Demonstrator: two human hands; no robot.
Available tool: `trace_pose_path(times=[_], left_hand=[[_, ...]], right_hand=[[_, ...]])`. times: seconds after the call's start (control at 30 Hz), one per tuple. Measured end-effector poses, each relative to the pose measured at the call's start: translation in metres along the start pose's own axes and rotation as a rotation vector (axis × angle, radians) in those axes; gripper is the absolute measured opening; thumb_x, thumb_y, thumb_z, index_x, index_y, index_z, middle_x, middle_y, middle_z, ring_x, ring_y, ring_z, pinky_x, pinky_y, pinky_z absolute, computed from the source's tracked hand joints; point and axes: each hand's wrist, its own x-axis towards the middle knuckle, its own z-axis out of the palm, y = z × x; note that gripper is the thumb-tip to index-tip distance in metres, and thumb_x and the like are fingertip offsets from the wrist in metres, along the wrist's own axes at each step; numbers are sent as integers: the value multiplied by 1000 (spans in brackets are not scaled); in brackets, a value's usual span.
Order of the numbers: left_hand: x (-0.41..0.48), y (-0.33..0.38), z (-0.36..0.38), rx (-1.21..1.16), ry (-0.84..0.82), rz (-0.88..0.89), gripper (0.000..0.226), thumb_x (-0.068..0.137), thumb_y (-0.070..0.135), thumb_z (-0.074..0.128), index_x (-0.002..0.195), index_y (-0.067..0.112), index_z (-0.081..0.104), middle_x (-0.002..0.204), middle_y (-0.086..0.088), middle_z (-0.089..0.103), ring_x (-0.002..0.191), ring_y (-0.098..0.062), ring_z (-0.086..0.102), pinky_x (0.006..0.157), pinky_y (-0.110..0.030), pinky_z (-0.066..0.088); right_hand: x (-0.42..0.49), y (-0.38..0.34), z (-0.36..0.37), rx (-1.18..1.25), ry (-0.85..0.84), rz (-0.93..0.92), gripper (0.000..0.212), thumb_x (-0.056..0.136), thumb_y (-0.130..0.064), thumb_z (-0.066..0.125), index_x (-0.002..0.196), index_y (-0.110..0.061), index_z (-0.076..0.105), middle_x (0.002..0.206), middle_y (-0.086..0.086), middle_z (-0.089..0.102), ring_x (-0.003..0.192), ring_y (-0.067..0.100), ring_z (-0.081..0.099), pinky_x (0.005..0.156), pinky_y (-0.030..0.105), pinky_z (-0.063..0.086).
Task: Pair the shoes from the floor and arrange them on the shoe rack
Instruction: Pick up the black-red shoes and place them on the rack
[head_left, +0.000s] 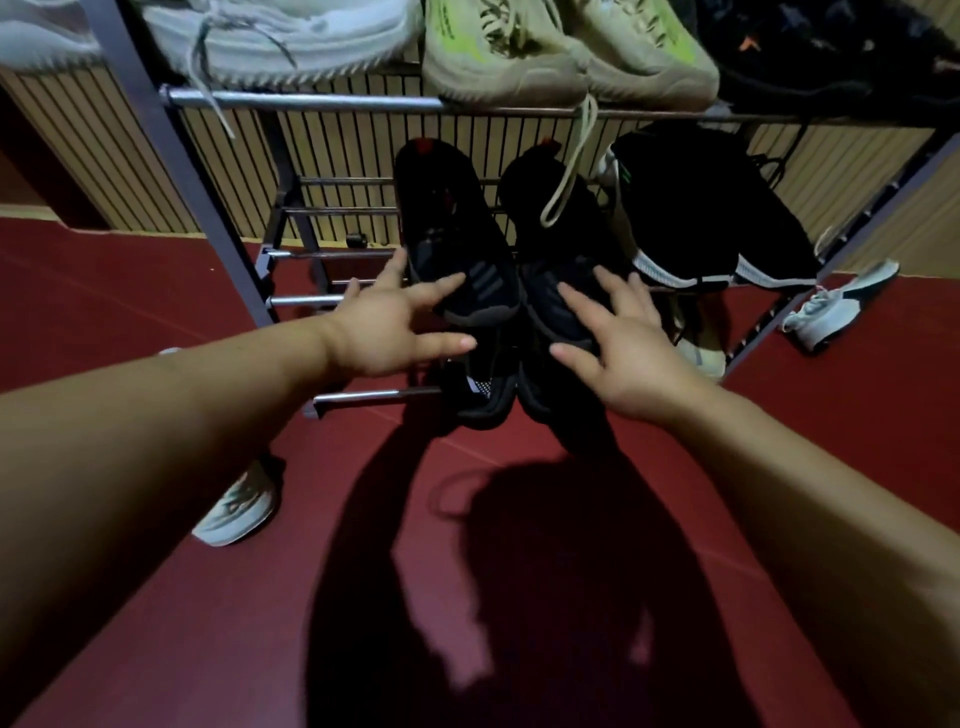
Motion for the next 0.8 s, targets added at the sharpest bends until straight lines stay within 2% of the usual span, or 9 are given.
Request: trace_pose_path(times=[0.13, 0.27, 0.33, 0.4, 0.5, 0.6, 0.67, 0.73, 0.8], left_hand=[[6, 2, -3, -17, 101, 66, 50, 95, 31, 52, 142, 32, 38, 158, -10, -3, 142, -22, 22, 111, -17, 14], [17, 4, -15, 88, 107, 104, 55, 86, 30, 66, 137, 25, 46, 146, -8, 30, 136, -22, 34, 106, -18, 24], [25, 7, -16, 88, 77, 127, 52, 84, 35, 67, 131, 24, 49, 136, -7, 36, 128, -22, 42, 104, -19, 27], [32, 6, -13, 92, 57, 114, 49, 86, 42, 60, 130, 24, 48, 138, -10, 34, 124, -25, 45, 105, -24, 30], [39, 4, -1, 152, 33, 93, 51, 90, 47, 50, 135, 25, 39, 151, -20, 14, 131, -35, 39, 110, -35, 31], [38, 4, 9, 145, 67, 73, 53, 93, 46, 46, 140, 26, 32, 155, -20, -1, 139, -40, 23, 114, -40, 22], [36, -1, 14, 129, 142, 98, 56, 94, 45, 44, 143, 26, 29, 156, -19, -2, 143, -38, 10, 117, -40, 11], [25, -19, 26, 237, 262, 187, 64, 94, 45, 44, 149, 23, 20, 157, -18, 0, 145, -34, 0, 117, -40, 0], [5, -47, 40, 367, 338, 266, 70, 93, 47, 46, 150, 18, 18, 156, -20, 5, 144, -38, 2, 116, -44, -1]], right_hand=[[1, -4, 7, -18, 109, -12, 64, 98, -38, 40, 151, -16, 12, 159, 5, 8, 146, 24, -8, 118, 37, 5], [15, 0, 7, 86, 247, 69, 58, 99, -33, 42, 149, -12, 21, 157, 7, 20, 147, 23, 2, 116, 29, 6], [22, 1, 7, 86, 213, 86, 55, 98, -31, 44, 148, -16, 27, 156, 7, 22, 146, 25, 2, 116, 31, 5], [26, 1, 10, 78, 177, 81, 53, 98, -31, 45, 147, -17, 30, 156, 6, 22, 146, 26, -1, 116, 33, 5], [27, 1, 16, 77, 206, 97, 53, 98, -31, 45, 147, -17, 30, 156, 6, 20, 146, 25, -4, 116, 35, 6], [25, -4, 20, 96, 257, 145, 55, 97, -32, 45, 148, -17, 27, 156, 7, 16, 146, 25, -4, 116, 40, 8], [22, -11, 24, 120, 300, 181, 62, 96, -37, 46, 150, -22, 19, 157, 9, 7, 146, 26, -5, 115, 43, 9], [12, -16, 35, 108, 333, 193, 71, 94, -41, 50, 151, -27, 10, 158, 11, -2, 145, 29, -8, 115, 46, 6], [0, -18, 47, 14, 397, 154, 75, 91, -40, 55, 151, -26, 11, 158, 16, -2, 145, 35, -7, 114, 52, 3]])
